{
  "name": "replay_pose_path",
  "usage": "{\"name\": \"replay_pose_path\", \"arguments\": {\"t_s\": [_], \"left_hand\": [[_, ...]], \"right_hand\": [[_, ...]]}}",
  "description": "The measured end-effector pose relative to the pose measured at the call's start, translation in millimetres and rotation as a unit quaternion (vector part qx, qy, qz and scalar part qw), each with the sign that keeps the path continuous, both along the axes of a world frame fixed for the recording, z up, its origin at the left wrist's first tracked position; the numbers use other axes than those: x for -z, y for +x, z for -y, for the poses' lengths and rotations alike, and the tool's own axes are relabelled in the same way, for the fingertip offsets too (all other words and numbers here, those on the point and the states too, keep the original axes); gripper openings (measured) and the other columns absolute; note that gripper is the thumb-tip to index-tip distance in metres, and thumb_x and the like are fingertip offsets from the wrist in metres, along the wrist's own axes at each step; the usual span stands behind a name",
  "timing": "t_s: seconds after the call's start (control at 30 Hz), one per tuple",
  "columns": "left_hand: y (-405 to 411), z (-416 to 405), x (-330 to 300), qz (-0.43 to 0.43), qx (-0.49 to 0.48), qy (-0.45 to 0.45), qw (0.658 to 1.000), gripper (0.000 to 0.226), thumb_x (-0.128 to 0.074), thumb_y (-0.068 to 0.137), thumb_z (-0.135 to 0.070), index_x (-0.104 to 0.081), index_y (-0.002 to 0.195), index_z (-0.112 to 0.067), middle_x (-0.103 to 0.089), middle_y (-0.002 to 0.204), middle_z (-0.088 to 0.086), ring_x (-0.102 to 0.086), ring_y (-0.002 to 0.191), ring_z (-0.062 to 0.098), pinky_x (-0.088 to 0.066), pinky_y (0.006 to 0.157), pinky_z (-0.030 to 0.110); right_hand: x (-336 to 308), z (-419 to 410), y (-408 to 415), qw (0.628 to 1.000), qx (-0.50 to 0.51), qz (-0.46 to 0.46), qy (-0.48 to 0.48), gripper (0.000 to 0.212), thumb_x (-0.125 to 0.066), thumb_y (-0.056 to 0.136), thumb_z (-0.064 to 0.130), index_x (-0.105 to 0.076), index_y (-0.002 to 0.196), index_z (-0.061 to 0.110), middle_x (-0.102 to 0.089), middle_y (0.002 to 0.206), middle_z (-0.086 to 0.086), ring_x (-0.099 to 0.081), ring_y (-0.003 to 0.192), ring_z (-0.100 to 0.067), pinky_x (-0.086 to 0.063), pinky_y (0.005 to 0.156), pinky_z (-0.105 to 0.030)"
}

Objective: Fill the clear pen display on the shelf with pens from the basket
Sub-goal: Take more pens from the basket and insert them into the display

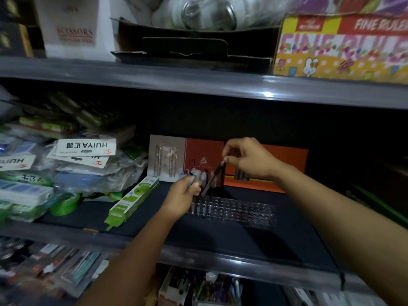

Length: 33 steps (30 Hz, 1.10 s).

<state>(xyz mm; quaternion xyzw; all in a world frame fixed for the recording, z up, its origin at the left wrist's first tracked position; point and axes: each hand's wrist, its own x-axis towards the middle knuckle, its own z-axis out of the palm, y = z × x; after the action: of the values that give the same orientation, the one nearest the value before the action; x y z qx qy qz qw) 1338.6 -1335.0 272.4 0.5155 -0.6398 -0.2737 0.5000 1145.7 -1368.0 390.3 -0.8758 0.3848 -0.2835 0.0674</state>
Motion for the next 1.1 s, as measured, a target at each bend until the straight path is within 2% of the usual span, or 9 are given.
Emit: {"name": "replay_pose_path", "arguments": {"t_s": [0.1,0.17,0.27,0.33,0.43,0.7,0.97,1.03,1.1], "left_hand": [[6,-1,1,0.040,-0.016,0.003,0.999,0.021,-0.042,0.099,-0.018,-0.057,0.096,-0.004,-0.056,0.072,0.001,-0.054,0.065,0.012,-0.044,0.065,0.028],[7,-1,0,0.078,-0.029,-0.016,0.996,0.024,-0.043,0.099,-0.020,-0.057,0.096,0.000,-0.051,0.069,-0.001,-0.048,0.063,0.010,-0.040,0.063,0.029],[6,0,1,0.091,-0.034,-0.027,0.995,0.025,-0.045,0.099,-0.020,-0.058,0.097,0.002,-0.056,0.082,-0.002,-0.052,0.081,0.010,-0.039,0.076,0.026],[6,2,3,0.095,-0.036,-0.017,0.995,0.024,-0.046,0.099,-0.021,-0.058,0.100,0.000,-0.063,0.102,0.006,-0.056,0.100,0.016,-0.038,0.085,0.024],[8,4,5,0.104,-0.039,-0.011,0.994,0.026,-0.046,0.099,-0.024,-0.058,0.102,-0.001,-0.065,0.113,0.009,-0.058,0.107,0.018,-0.042,0.087,0.027],[12,9,12,0.108,-0.049,-0.020,0.993,0.028,-0.047,0.098,-0.025,-0.057,0.093,0.001,-0.063,0.085,0.017,-0.060,0.082,0.029,-0.039,0.069,0.031],[6,10,12,0.114,-0.046,-0.017,0.992,0.025,-0.048,0.097,-0.023,-0.045,0.073,-0.016,-0.044,0.065,-0.006,-0.041,0.061,0.006,-0.030,0.057,0.026],[5,10,12,0.111,-0.043,-0.017,0.993,0.029,-0.048,0.097,-0.022,-0.043,0.069,-0.023,-0.043,0.064,-0.009,-0.041,0.061,0.003,-0.030,0.056,0.024],[5,9,12,0.105,-0.033,-0.006,0.994,0.019,-0.048,0.097,-0.022,-0.056,0.082,-0.013,-0.055,0.074,-0.003,-0.052,0.071,0.010,-0.035,0.062,0.025]], "right_hand": [[-2,2,-2,1.000,0.019,-0.015,-0.014,0.005,-0.063,0.086,0.007,-0.068,0.086,0.009,-0.063,0.068,0.004,-0.052,0.058,-0.002,-0.040,0.054,-0.013],[1,4,-1,0.999,0.028,-0.030,-0.011,0.006,-0.062,0.086,0.007,-0.067,0.087,0.009,-0.062,0.069,0.003,-0.055,0.059,-0.006,-0.045,0.057,-0.021],[10,11,3,0.998,0.031,-0.055,-0.007,0.005,-0.060,0.087,0.007,-0.065,0.087,0.009,-0.066,0.077,-0.008,-0.062,0.068,-0.022,-0.052,0.063,-0.038],[16,15,7,0.997,0.035,-0.074,-0.008,0.005,-0.060,0.087,0.007,-0.064,0.087,0.009,-0.065,0.076,-0.009,-0.061,0.068,-0.024,-0.051,0.063,-0.040],[24,19,13,0.995,0.038,-0.093,0.001,0.005,-0.059,0.087,0.008,-0.063,0.087,0.011,-0.063,0.076,-0.008,-0.060,0.067,-0.024,-0.049,0.060,-0.038],[36,28,28,0.989,0.034,-0.144,0.005,0.004,-0.059,0.088,0.008,-0.063,0.086,0.010,-0.057,0.072,-0.001,-0.054,0.067,-0.019,-0.040,0.058,-0.030],[55,40,39,0.984,0.038,-0.173,0.025,0.010,-0.064,0.086,0.008,-0.055,0.088,0.012,-0.061,0.081,-0.005,-0.060,0.077,-0.024,-0.053,0.067,-0.042],[59,44,39,0.985,0.033,-0.168,0.033,0.009,-0.065,0.085,0.007,-0.058,0.085,0.014,-0.063,0.081,-0.002,-0.061,0.077,-0.021,-0.054,0.070,-0.043],[61,45,37,0.986,0.026,-0.159,0.041,0.008,-0.065,0.086,0.008,-0.061,0.086,0.015,-0.063,0.080,0.000,-0.062,0.078,-0.020,-0.055,0.071,-0.042]]}}
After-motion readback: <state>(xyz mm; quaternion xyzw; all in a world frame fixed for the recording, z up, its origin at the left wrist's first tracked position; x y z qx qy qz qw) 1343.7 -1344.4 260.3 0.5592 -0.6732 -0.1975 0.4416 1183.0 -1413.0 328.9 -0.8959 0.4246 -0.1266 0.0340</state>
